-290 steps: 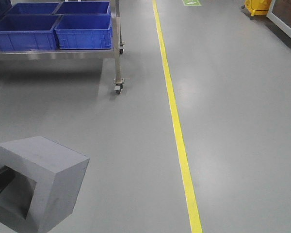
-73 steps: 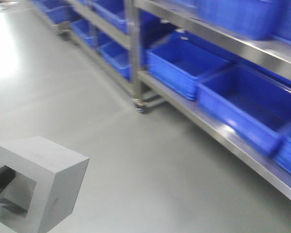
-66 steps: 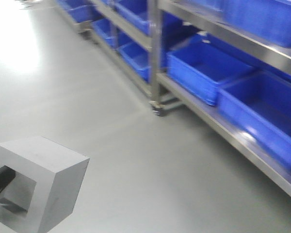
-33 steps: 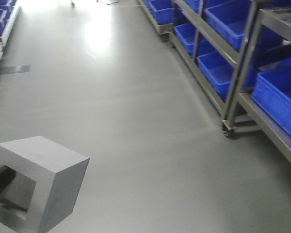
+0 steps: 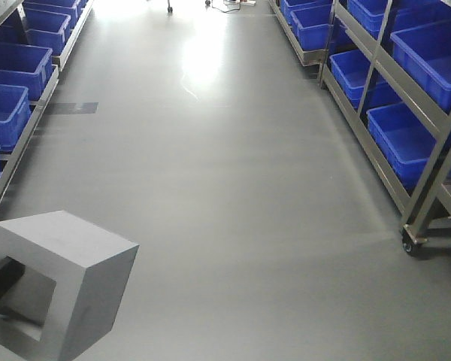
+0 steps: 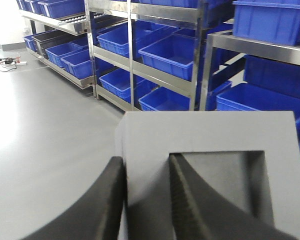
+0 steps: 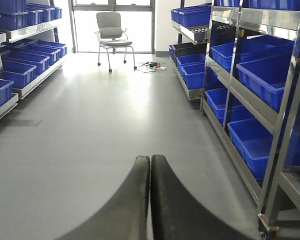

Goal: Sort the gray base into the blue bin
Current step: 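Drive down the aisle between shelves of blue bins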

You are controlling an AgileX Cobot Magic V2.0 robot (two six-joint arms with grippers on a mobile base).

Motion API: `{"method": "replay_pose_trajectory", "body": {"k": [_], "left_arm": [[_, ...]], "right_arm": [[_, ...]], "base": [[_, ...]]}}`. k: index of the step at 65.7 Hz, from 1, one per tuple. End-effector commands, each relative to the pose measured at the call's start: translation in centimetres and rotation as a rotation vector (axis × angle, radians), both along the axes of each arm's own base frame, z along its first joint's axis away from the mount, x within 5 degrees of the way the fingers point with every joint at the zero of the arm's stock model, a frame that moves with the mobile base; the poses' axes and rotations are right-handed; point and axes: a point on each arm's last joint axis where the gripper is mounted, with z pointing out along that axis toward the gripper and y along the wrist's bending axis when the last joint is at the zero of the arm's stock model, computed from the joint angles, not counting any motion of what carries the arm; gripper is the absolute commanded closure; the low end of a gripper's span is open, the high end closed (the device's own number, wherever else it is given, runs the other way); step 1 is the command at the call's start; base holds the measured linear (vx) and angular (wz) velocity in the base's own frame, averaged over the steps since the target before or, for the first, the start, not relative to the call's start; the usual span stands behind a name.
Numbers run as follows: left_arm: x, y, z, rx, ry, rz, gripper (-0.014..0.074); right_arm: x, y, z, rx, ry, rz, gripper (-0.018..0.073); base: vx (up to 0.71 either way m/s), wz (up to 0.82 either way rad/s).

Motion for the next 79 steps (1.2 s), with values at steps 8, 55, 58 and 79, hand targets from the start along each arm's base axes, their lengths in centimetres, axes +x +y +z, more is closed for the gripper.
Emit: {"method": "replay_pose_trajectory", "body": {"k": [8, 55, 58, 79], "left_arm": [[-0.01, -0.07, 2.08, -0.087, -0.109, -0.007, 0.0602], [-0.01, -0.07, 2.08, -0.087, -0.109, -0.007, 0.0602], [-0.01, -0.07, 2.08, -0.087, -0.109, -0.007, 0.0602], [-0.01, -0.07, 2.08, -0.087, -0.109, -0.007, 0.0602]], "right_arm": [[-0.01, 0.02, 0.22, -0.011, -0.071, 0.002, 0.0568], [-0.01, 0.02, 0.22, -0.011, -0.071, 0.002, 0.0568], [-0.01, 0.02, 0.22, -0.011, -0.071, 0.002, 0.0568], [-0.01, 0.02, 0.22, -0.011, -0.071, 0.002, 0.0568]], "base": [[0.38, -0.01], [0.44, -0.01], [0.48, 0.04], [0.49, 0.06]]}}
